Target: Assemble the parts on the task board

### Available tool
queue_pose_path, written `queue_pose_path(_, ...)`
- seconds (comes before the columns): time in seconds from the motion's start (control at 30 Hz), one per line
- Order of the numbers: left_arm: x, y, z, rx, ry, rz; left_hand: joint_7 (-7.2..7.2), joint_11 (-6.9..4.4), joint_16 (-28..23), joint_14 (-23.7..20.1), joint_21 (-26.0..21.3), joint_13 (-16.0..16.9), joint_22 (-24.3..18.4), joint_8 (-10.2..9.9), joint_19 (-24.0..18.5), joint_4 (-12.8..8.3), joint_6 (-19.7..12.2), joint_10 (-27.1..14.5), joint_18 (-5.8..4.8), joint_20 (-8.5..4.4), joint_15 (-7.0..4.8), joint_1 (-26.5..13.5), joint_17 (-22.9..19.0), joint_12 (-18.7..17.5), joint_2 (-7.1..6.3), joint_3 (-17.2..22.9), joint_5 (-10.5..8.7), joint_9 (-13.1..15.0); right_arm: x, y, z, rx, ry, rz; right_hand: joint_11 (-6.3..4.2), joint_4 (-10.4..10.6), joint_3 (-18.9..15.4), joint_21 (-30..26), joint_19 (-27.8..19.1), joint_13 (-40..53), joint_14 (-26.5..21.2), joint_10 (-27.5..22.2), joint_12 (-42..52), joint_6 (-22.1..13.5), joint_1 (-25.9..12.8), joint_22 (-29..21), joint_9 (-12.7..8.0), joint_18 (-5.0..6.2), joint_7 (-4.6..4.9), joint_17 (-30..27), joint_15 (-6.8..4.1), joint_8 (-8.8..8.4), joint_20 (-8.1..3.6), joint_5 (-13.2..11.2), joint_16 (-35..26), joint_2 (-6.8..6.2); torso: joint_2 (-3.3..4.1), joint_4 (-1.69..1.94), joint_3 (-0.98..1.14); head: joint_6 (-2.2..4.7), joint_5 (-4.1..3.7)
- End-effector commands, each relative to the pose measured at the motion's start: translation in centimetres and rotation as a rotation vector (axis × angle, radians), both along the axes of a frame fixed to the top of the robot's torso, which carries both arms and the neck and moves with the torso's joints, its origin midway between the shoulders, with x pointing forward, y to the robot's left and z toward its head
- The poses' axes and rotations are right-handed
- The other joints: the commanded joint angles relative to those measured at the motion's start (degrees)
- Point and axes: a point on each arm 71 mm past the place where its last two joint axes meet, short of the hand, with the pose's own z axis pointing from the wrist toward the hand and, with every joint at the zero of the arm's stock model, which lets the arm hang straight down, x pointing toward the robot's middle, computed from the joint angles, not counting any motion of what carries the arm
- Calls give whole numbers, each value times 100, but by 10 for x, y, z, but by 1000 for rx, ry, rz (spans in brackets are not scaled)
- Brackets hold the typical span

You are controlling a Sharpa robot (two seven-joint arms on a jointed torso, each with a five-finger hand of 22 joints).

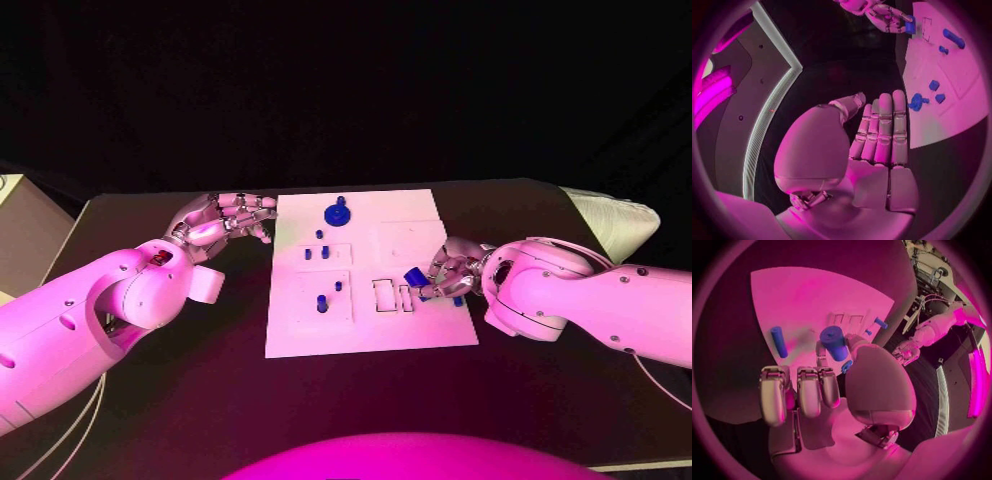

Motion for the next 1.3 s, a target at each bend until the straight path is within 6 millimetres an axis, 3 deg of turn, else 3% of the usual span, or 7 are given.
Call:
queue_pose_path(0.03,-1,-3,1,-10,-6,-25,12,0,-39,-18,-31,7,-13,29,39,48,-50,-58,33,9,5,-24,10,32,38,-9,-14,6,-2,7,0,42,34,-11,-30,-200,230,31,568,1276,505,439,-27,69,-96,1355,50,-107,-48,1055,-40,66,-35,-32,27,-18,1,4,-5,-1,-8)
queue_pose_path(0.37,-2,-4,1,-11,-8,-33,12,3,-42,-22,-50,4,-26,33,37,80,-55,-73,32,15,11,-56,12,39,44,-9,-11,7,3,30,-10,39,65,33,-29,-202,260,43,570,1243,506,414,-66,77,-222,1362,58,-110,-48,1065,-37,79,-33,-89,30,-34,4,12,-6,-17,9)
queue_pose_path(0.47,-2,-4,1,-10,-7,-34,12,3,-42,-22,-50,4,-26,33,37,80,-55,-73,32,15,11,-56,12,39,44,-9,-11,7,4,35,-12,33,68,46,-23,-201,227,28,568,1236,504,408,-77,71,-369,1355,66,-107,-41,1056,-33,89,-29,-188,26,-108,5,11,-11,-20,19)
queue_pose_path(0.9,-2,-4,1,-8,-4,-37,12,4,-42,-22,-56,3,-30,33,37,88,-57,-77,32,16,12,-64,13,40,46,-8,-11,7,10,43,-14,6,48,69,-25,-196,68,48,570,1231,507,403,-91,74,-621,1368,86,-111,-48,1074,-33,119,-25,-354,32,-139,5,5,-5,-43,20)
queue_pose_path(1.03,-2,-4,1,-7,-3,-38,12,4,-42,-22,-56,3,-30,33,37,88,-57,-77,32,16,12,-64,13,40,46,-8,-11,7,10,44,-14,3,47,75,-27,-197,19,46,570,1231,507,403,-92,72,-659,1367,92,-111,-50,1071,-34,126,-26,-319,30,-140,6,3,-3,-46,27)
queue_pose_path(1.07,-2,-4,1,-7,-2,-39,12,4,-42,-22,-56,3,-30,33,37,88,-57,-77,32,16,12,-64,13,40,46,-8,-11,7,10,45,-15,3,47,76,-29,-204,-35,45,570,1228,507,400,-98,65,-710,1368,102,-111,-52,1074,-37,137,-29,-121,31,-145,6,2,-3,-47,29)
queue_pose_path(1.3,-2,-3,1,-6,0,-40,12,4,-43,-24,-68,2,-39,36,39,103,-61,-85,33,19,13,-74,15,46,53,-1,-10,7,11,47,-15,1,47,79,-33,-193,-206,37,568,1227,508,397,-106,64,-851,1365,126,-109,-58,1083,-40,168,-31,-239,33,-116,4,2,-5,-52,31)
